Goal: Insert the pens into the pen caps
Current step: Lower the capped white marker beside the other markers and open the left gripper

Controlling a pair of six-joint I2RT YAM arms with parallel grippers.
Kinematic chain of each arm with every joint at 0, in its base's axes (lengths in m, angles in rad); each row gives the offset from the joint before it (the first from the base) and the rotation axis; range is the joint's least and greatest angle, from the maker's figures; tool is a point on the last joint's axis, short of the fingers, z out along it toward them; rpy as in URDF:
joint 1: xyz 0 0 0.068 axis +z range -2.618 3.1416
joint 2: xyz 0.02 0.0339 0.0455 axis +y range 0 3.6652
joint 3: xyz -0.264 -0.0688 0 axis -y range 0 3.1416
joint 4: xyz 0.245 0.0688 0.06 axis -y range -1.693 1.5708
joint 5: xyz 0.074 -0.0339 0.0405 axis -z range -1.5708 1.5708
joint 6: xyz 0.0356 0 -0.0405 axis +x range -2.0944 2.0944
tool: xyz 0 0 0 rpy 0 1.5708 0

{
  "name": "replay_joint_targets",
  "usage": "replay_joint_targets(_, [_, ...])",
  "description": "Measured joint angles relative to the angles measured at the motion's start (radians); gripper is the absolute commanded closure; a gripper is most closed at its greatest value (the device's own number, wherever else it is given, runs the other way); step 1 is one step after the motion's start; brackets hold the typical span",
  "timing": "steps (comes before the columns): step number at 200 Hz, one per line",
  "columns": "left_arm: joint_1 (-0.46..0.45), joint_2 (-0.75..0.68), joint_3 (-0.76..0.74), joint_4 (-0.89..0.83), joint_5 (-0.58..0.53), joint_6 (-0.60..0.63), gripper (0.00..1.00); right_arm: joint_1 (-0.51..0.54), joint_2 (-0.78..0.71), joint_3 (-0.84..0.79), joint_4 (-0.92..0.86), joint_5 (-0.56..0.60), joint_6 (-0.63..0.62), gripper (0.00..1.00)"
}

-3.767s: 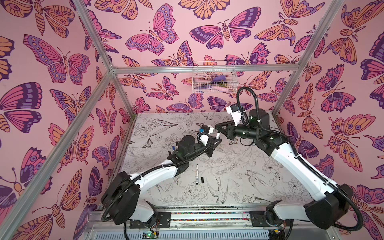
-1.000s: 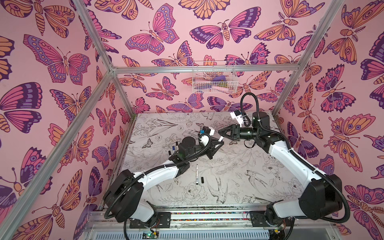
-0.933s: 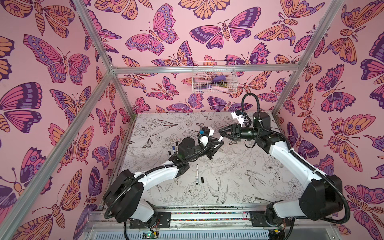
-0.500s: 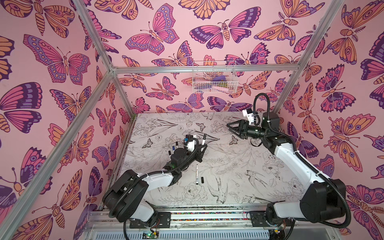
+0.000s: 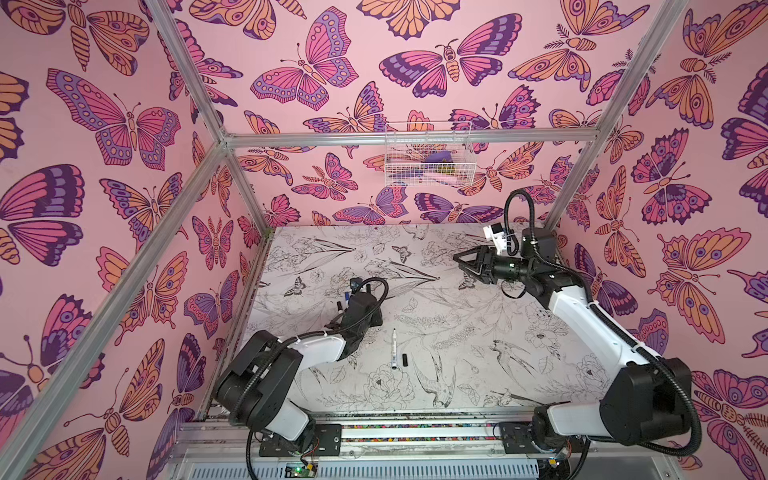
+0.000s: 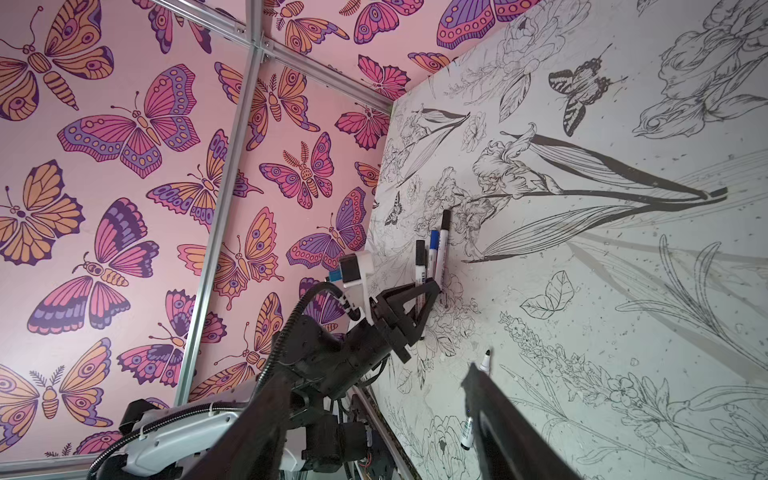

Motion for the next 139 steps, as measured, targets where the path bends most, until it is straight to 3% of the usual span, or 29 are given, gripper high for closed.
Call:
replay_joint_targets(26, [0.008, 0.068, 0.021, -0.047, 0.007, 0.032, 1.0, 0.0, 0.0, -0.002, -0.01, 0.0, -0.013, 0.32])
replay_joint_targets(76, [0.019, 0.127, 0.069, -0.099, 0.002, 0.05, 0.88, 0.0, 0.0, -0.002, -0.034, 0.0, -0.034, 0.33])
replay_joint_targets(91, [0.019, 0.135, 0.081, -0.107, 0.0, 0.046, 0.78, 0.0, 0.0, -0.002, -0.04, 0.0, -0.042, 0.33])
replay_joint_targets(139, [0.019, 0.13, 0.093, -0.149, -0.015, 0.024, 0.7, 0.0, 0.0, -0.002, -0.053, 0.0, -0.056, 0.34])
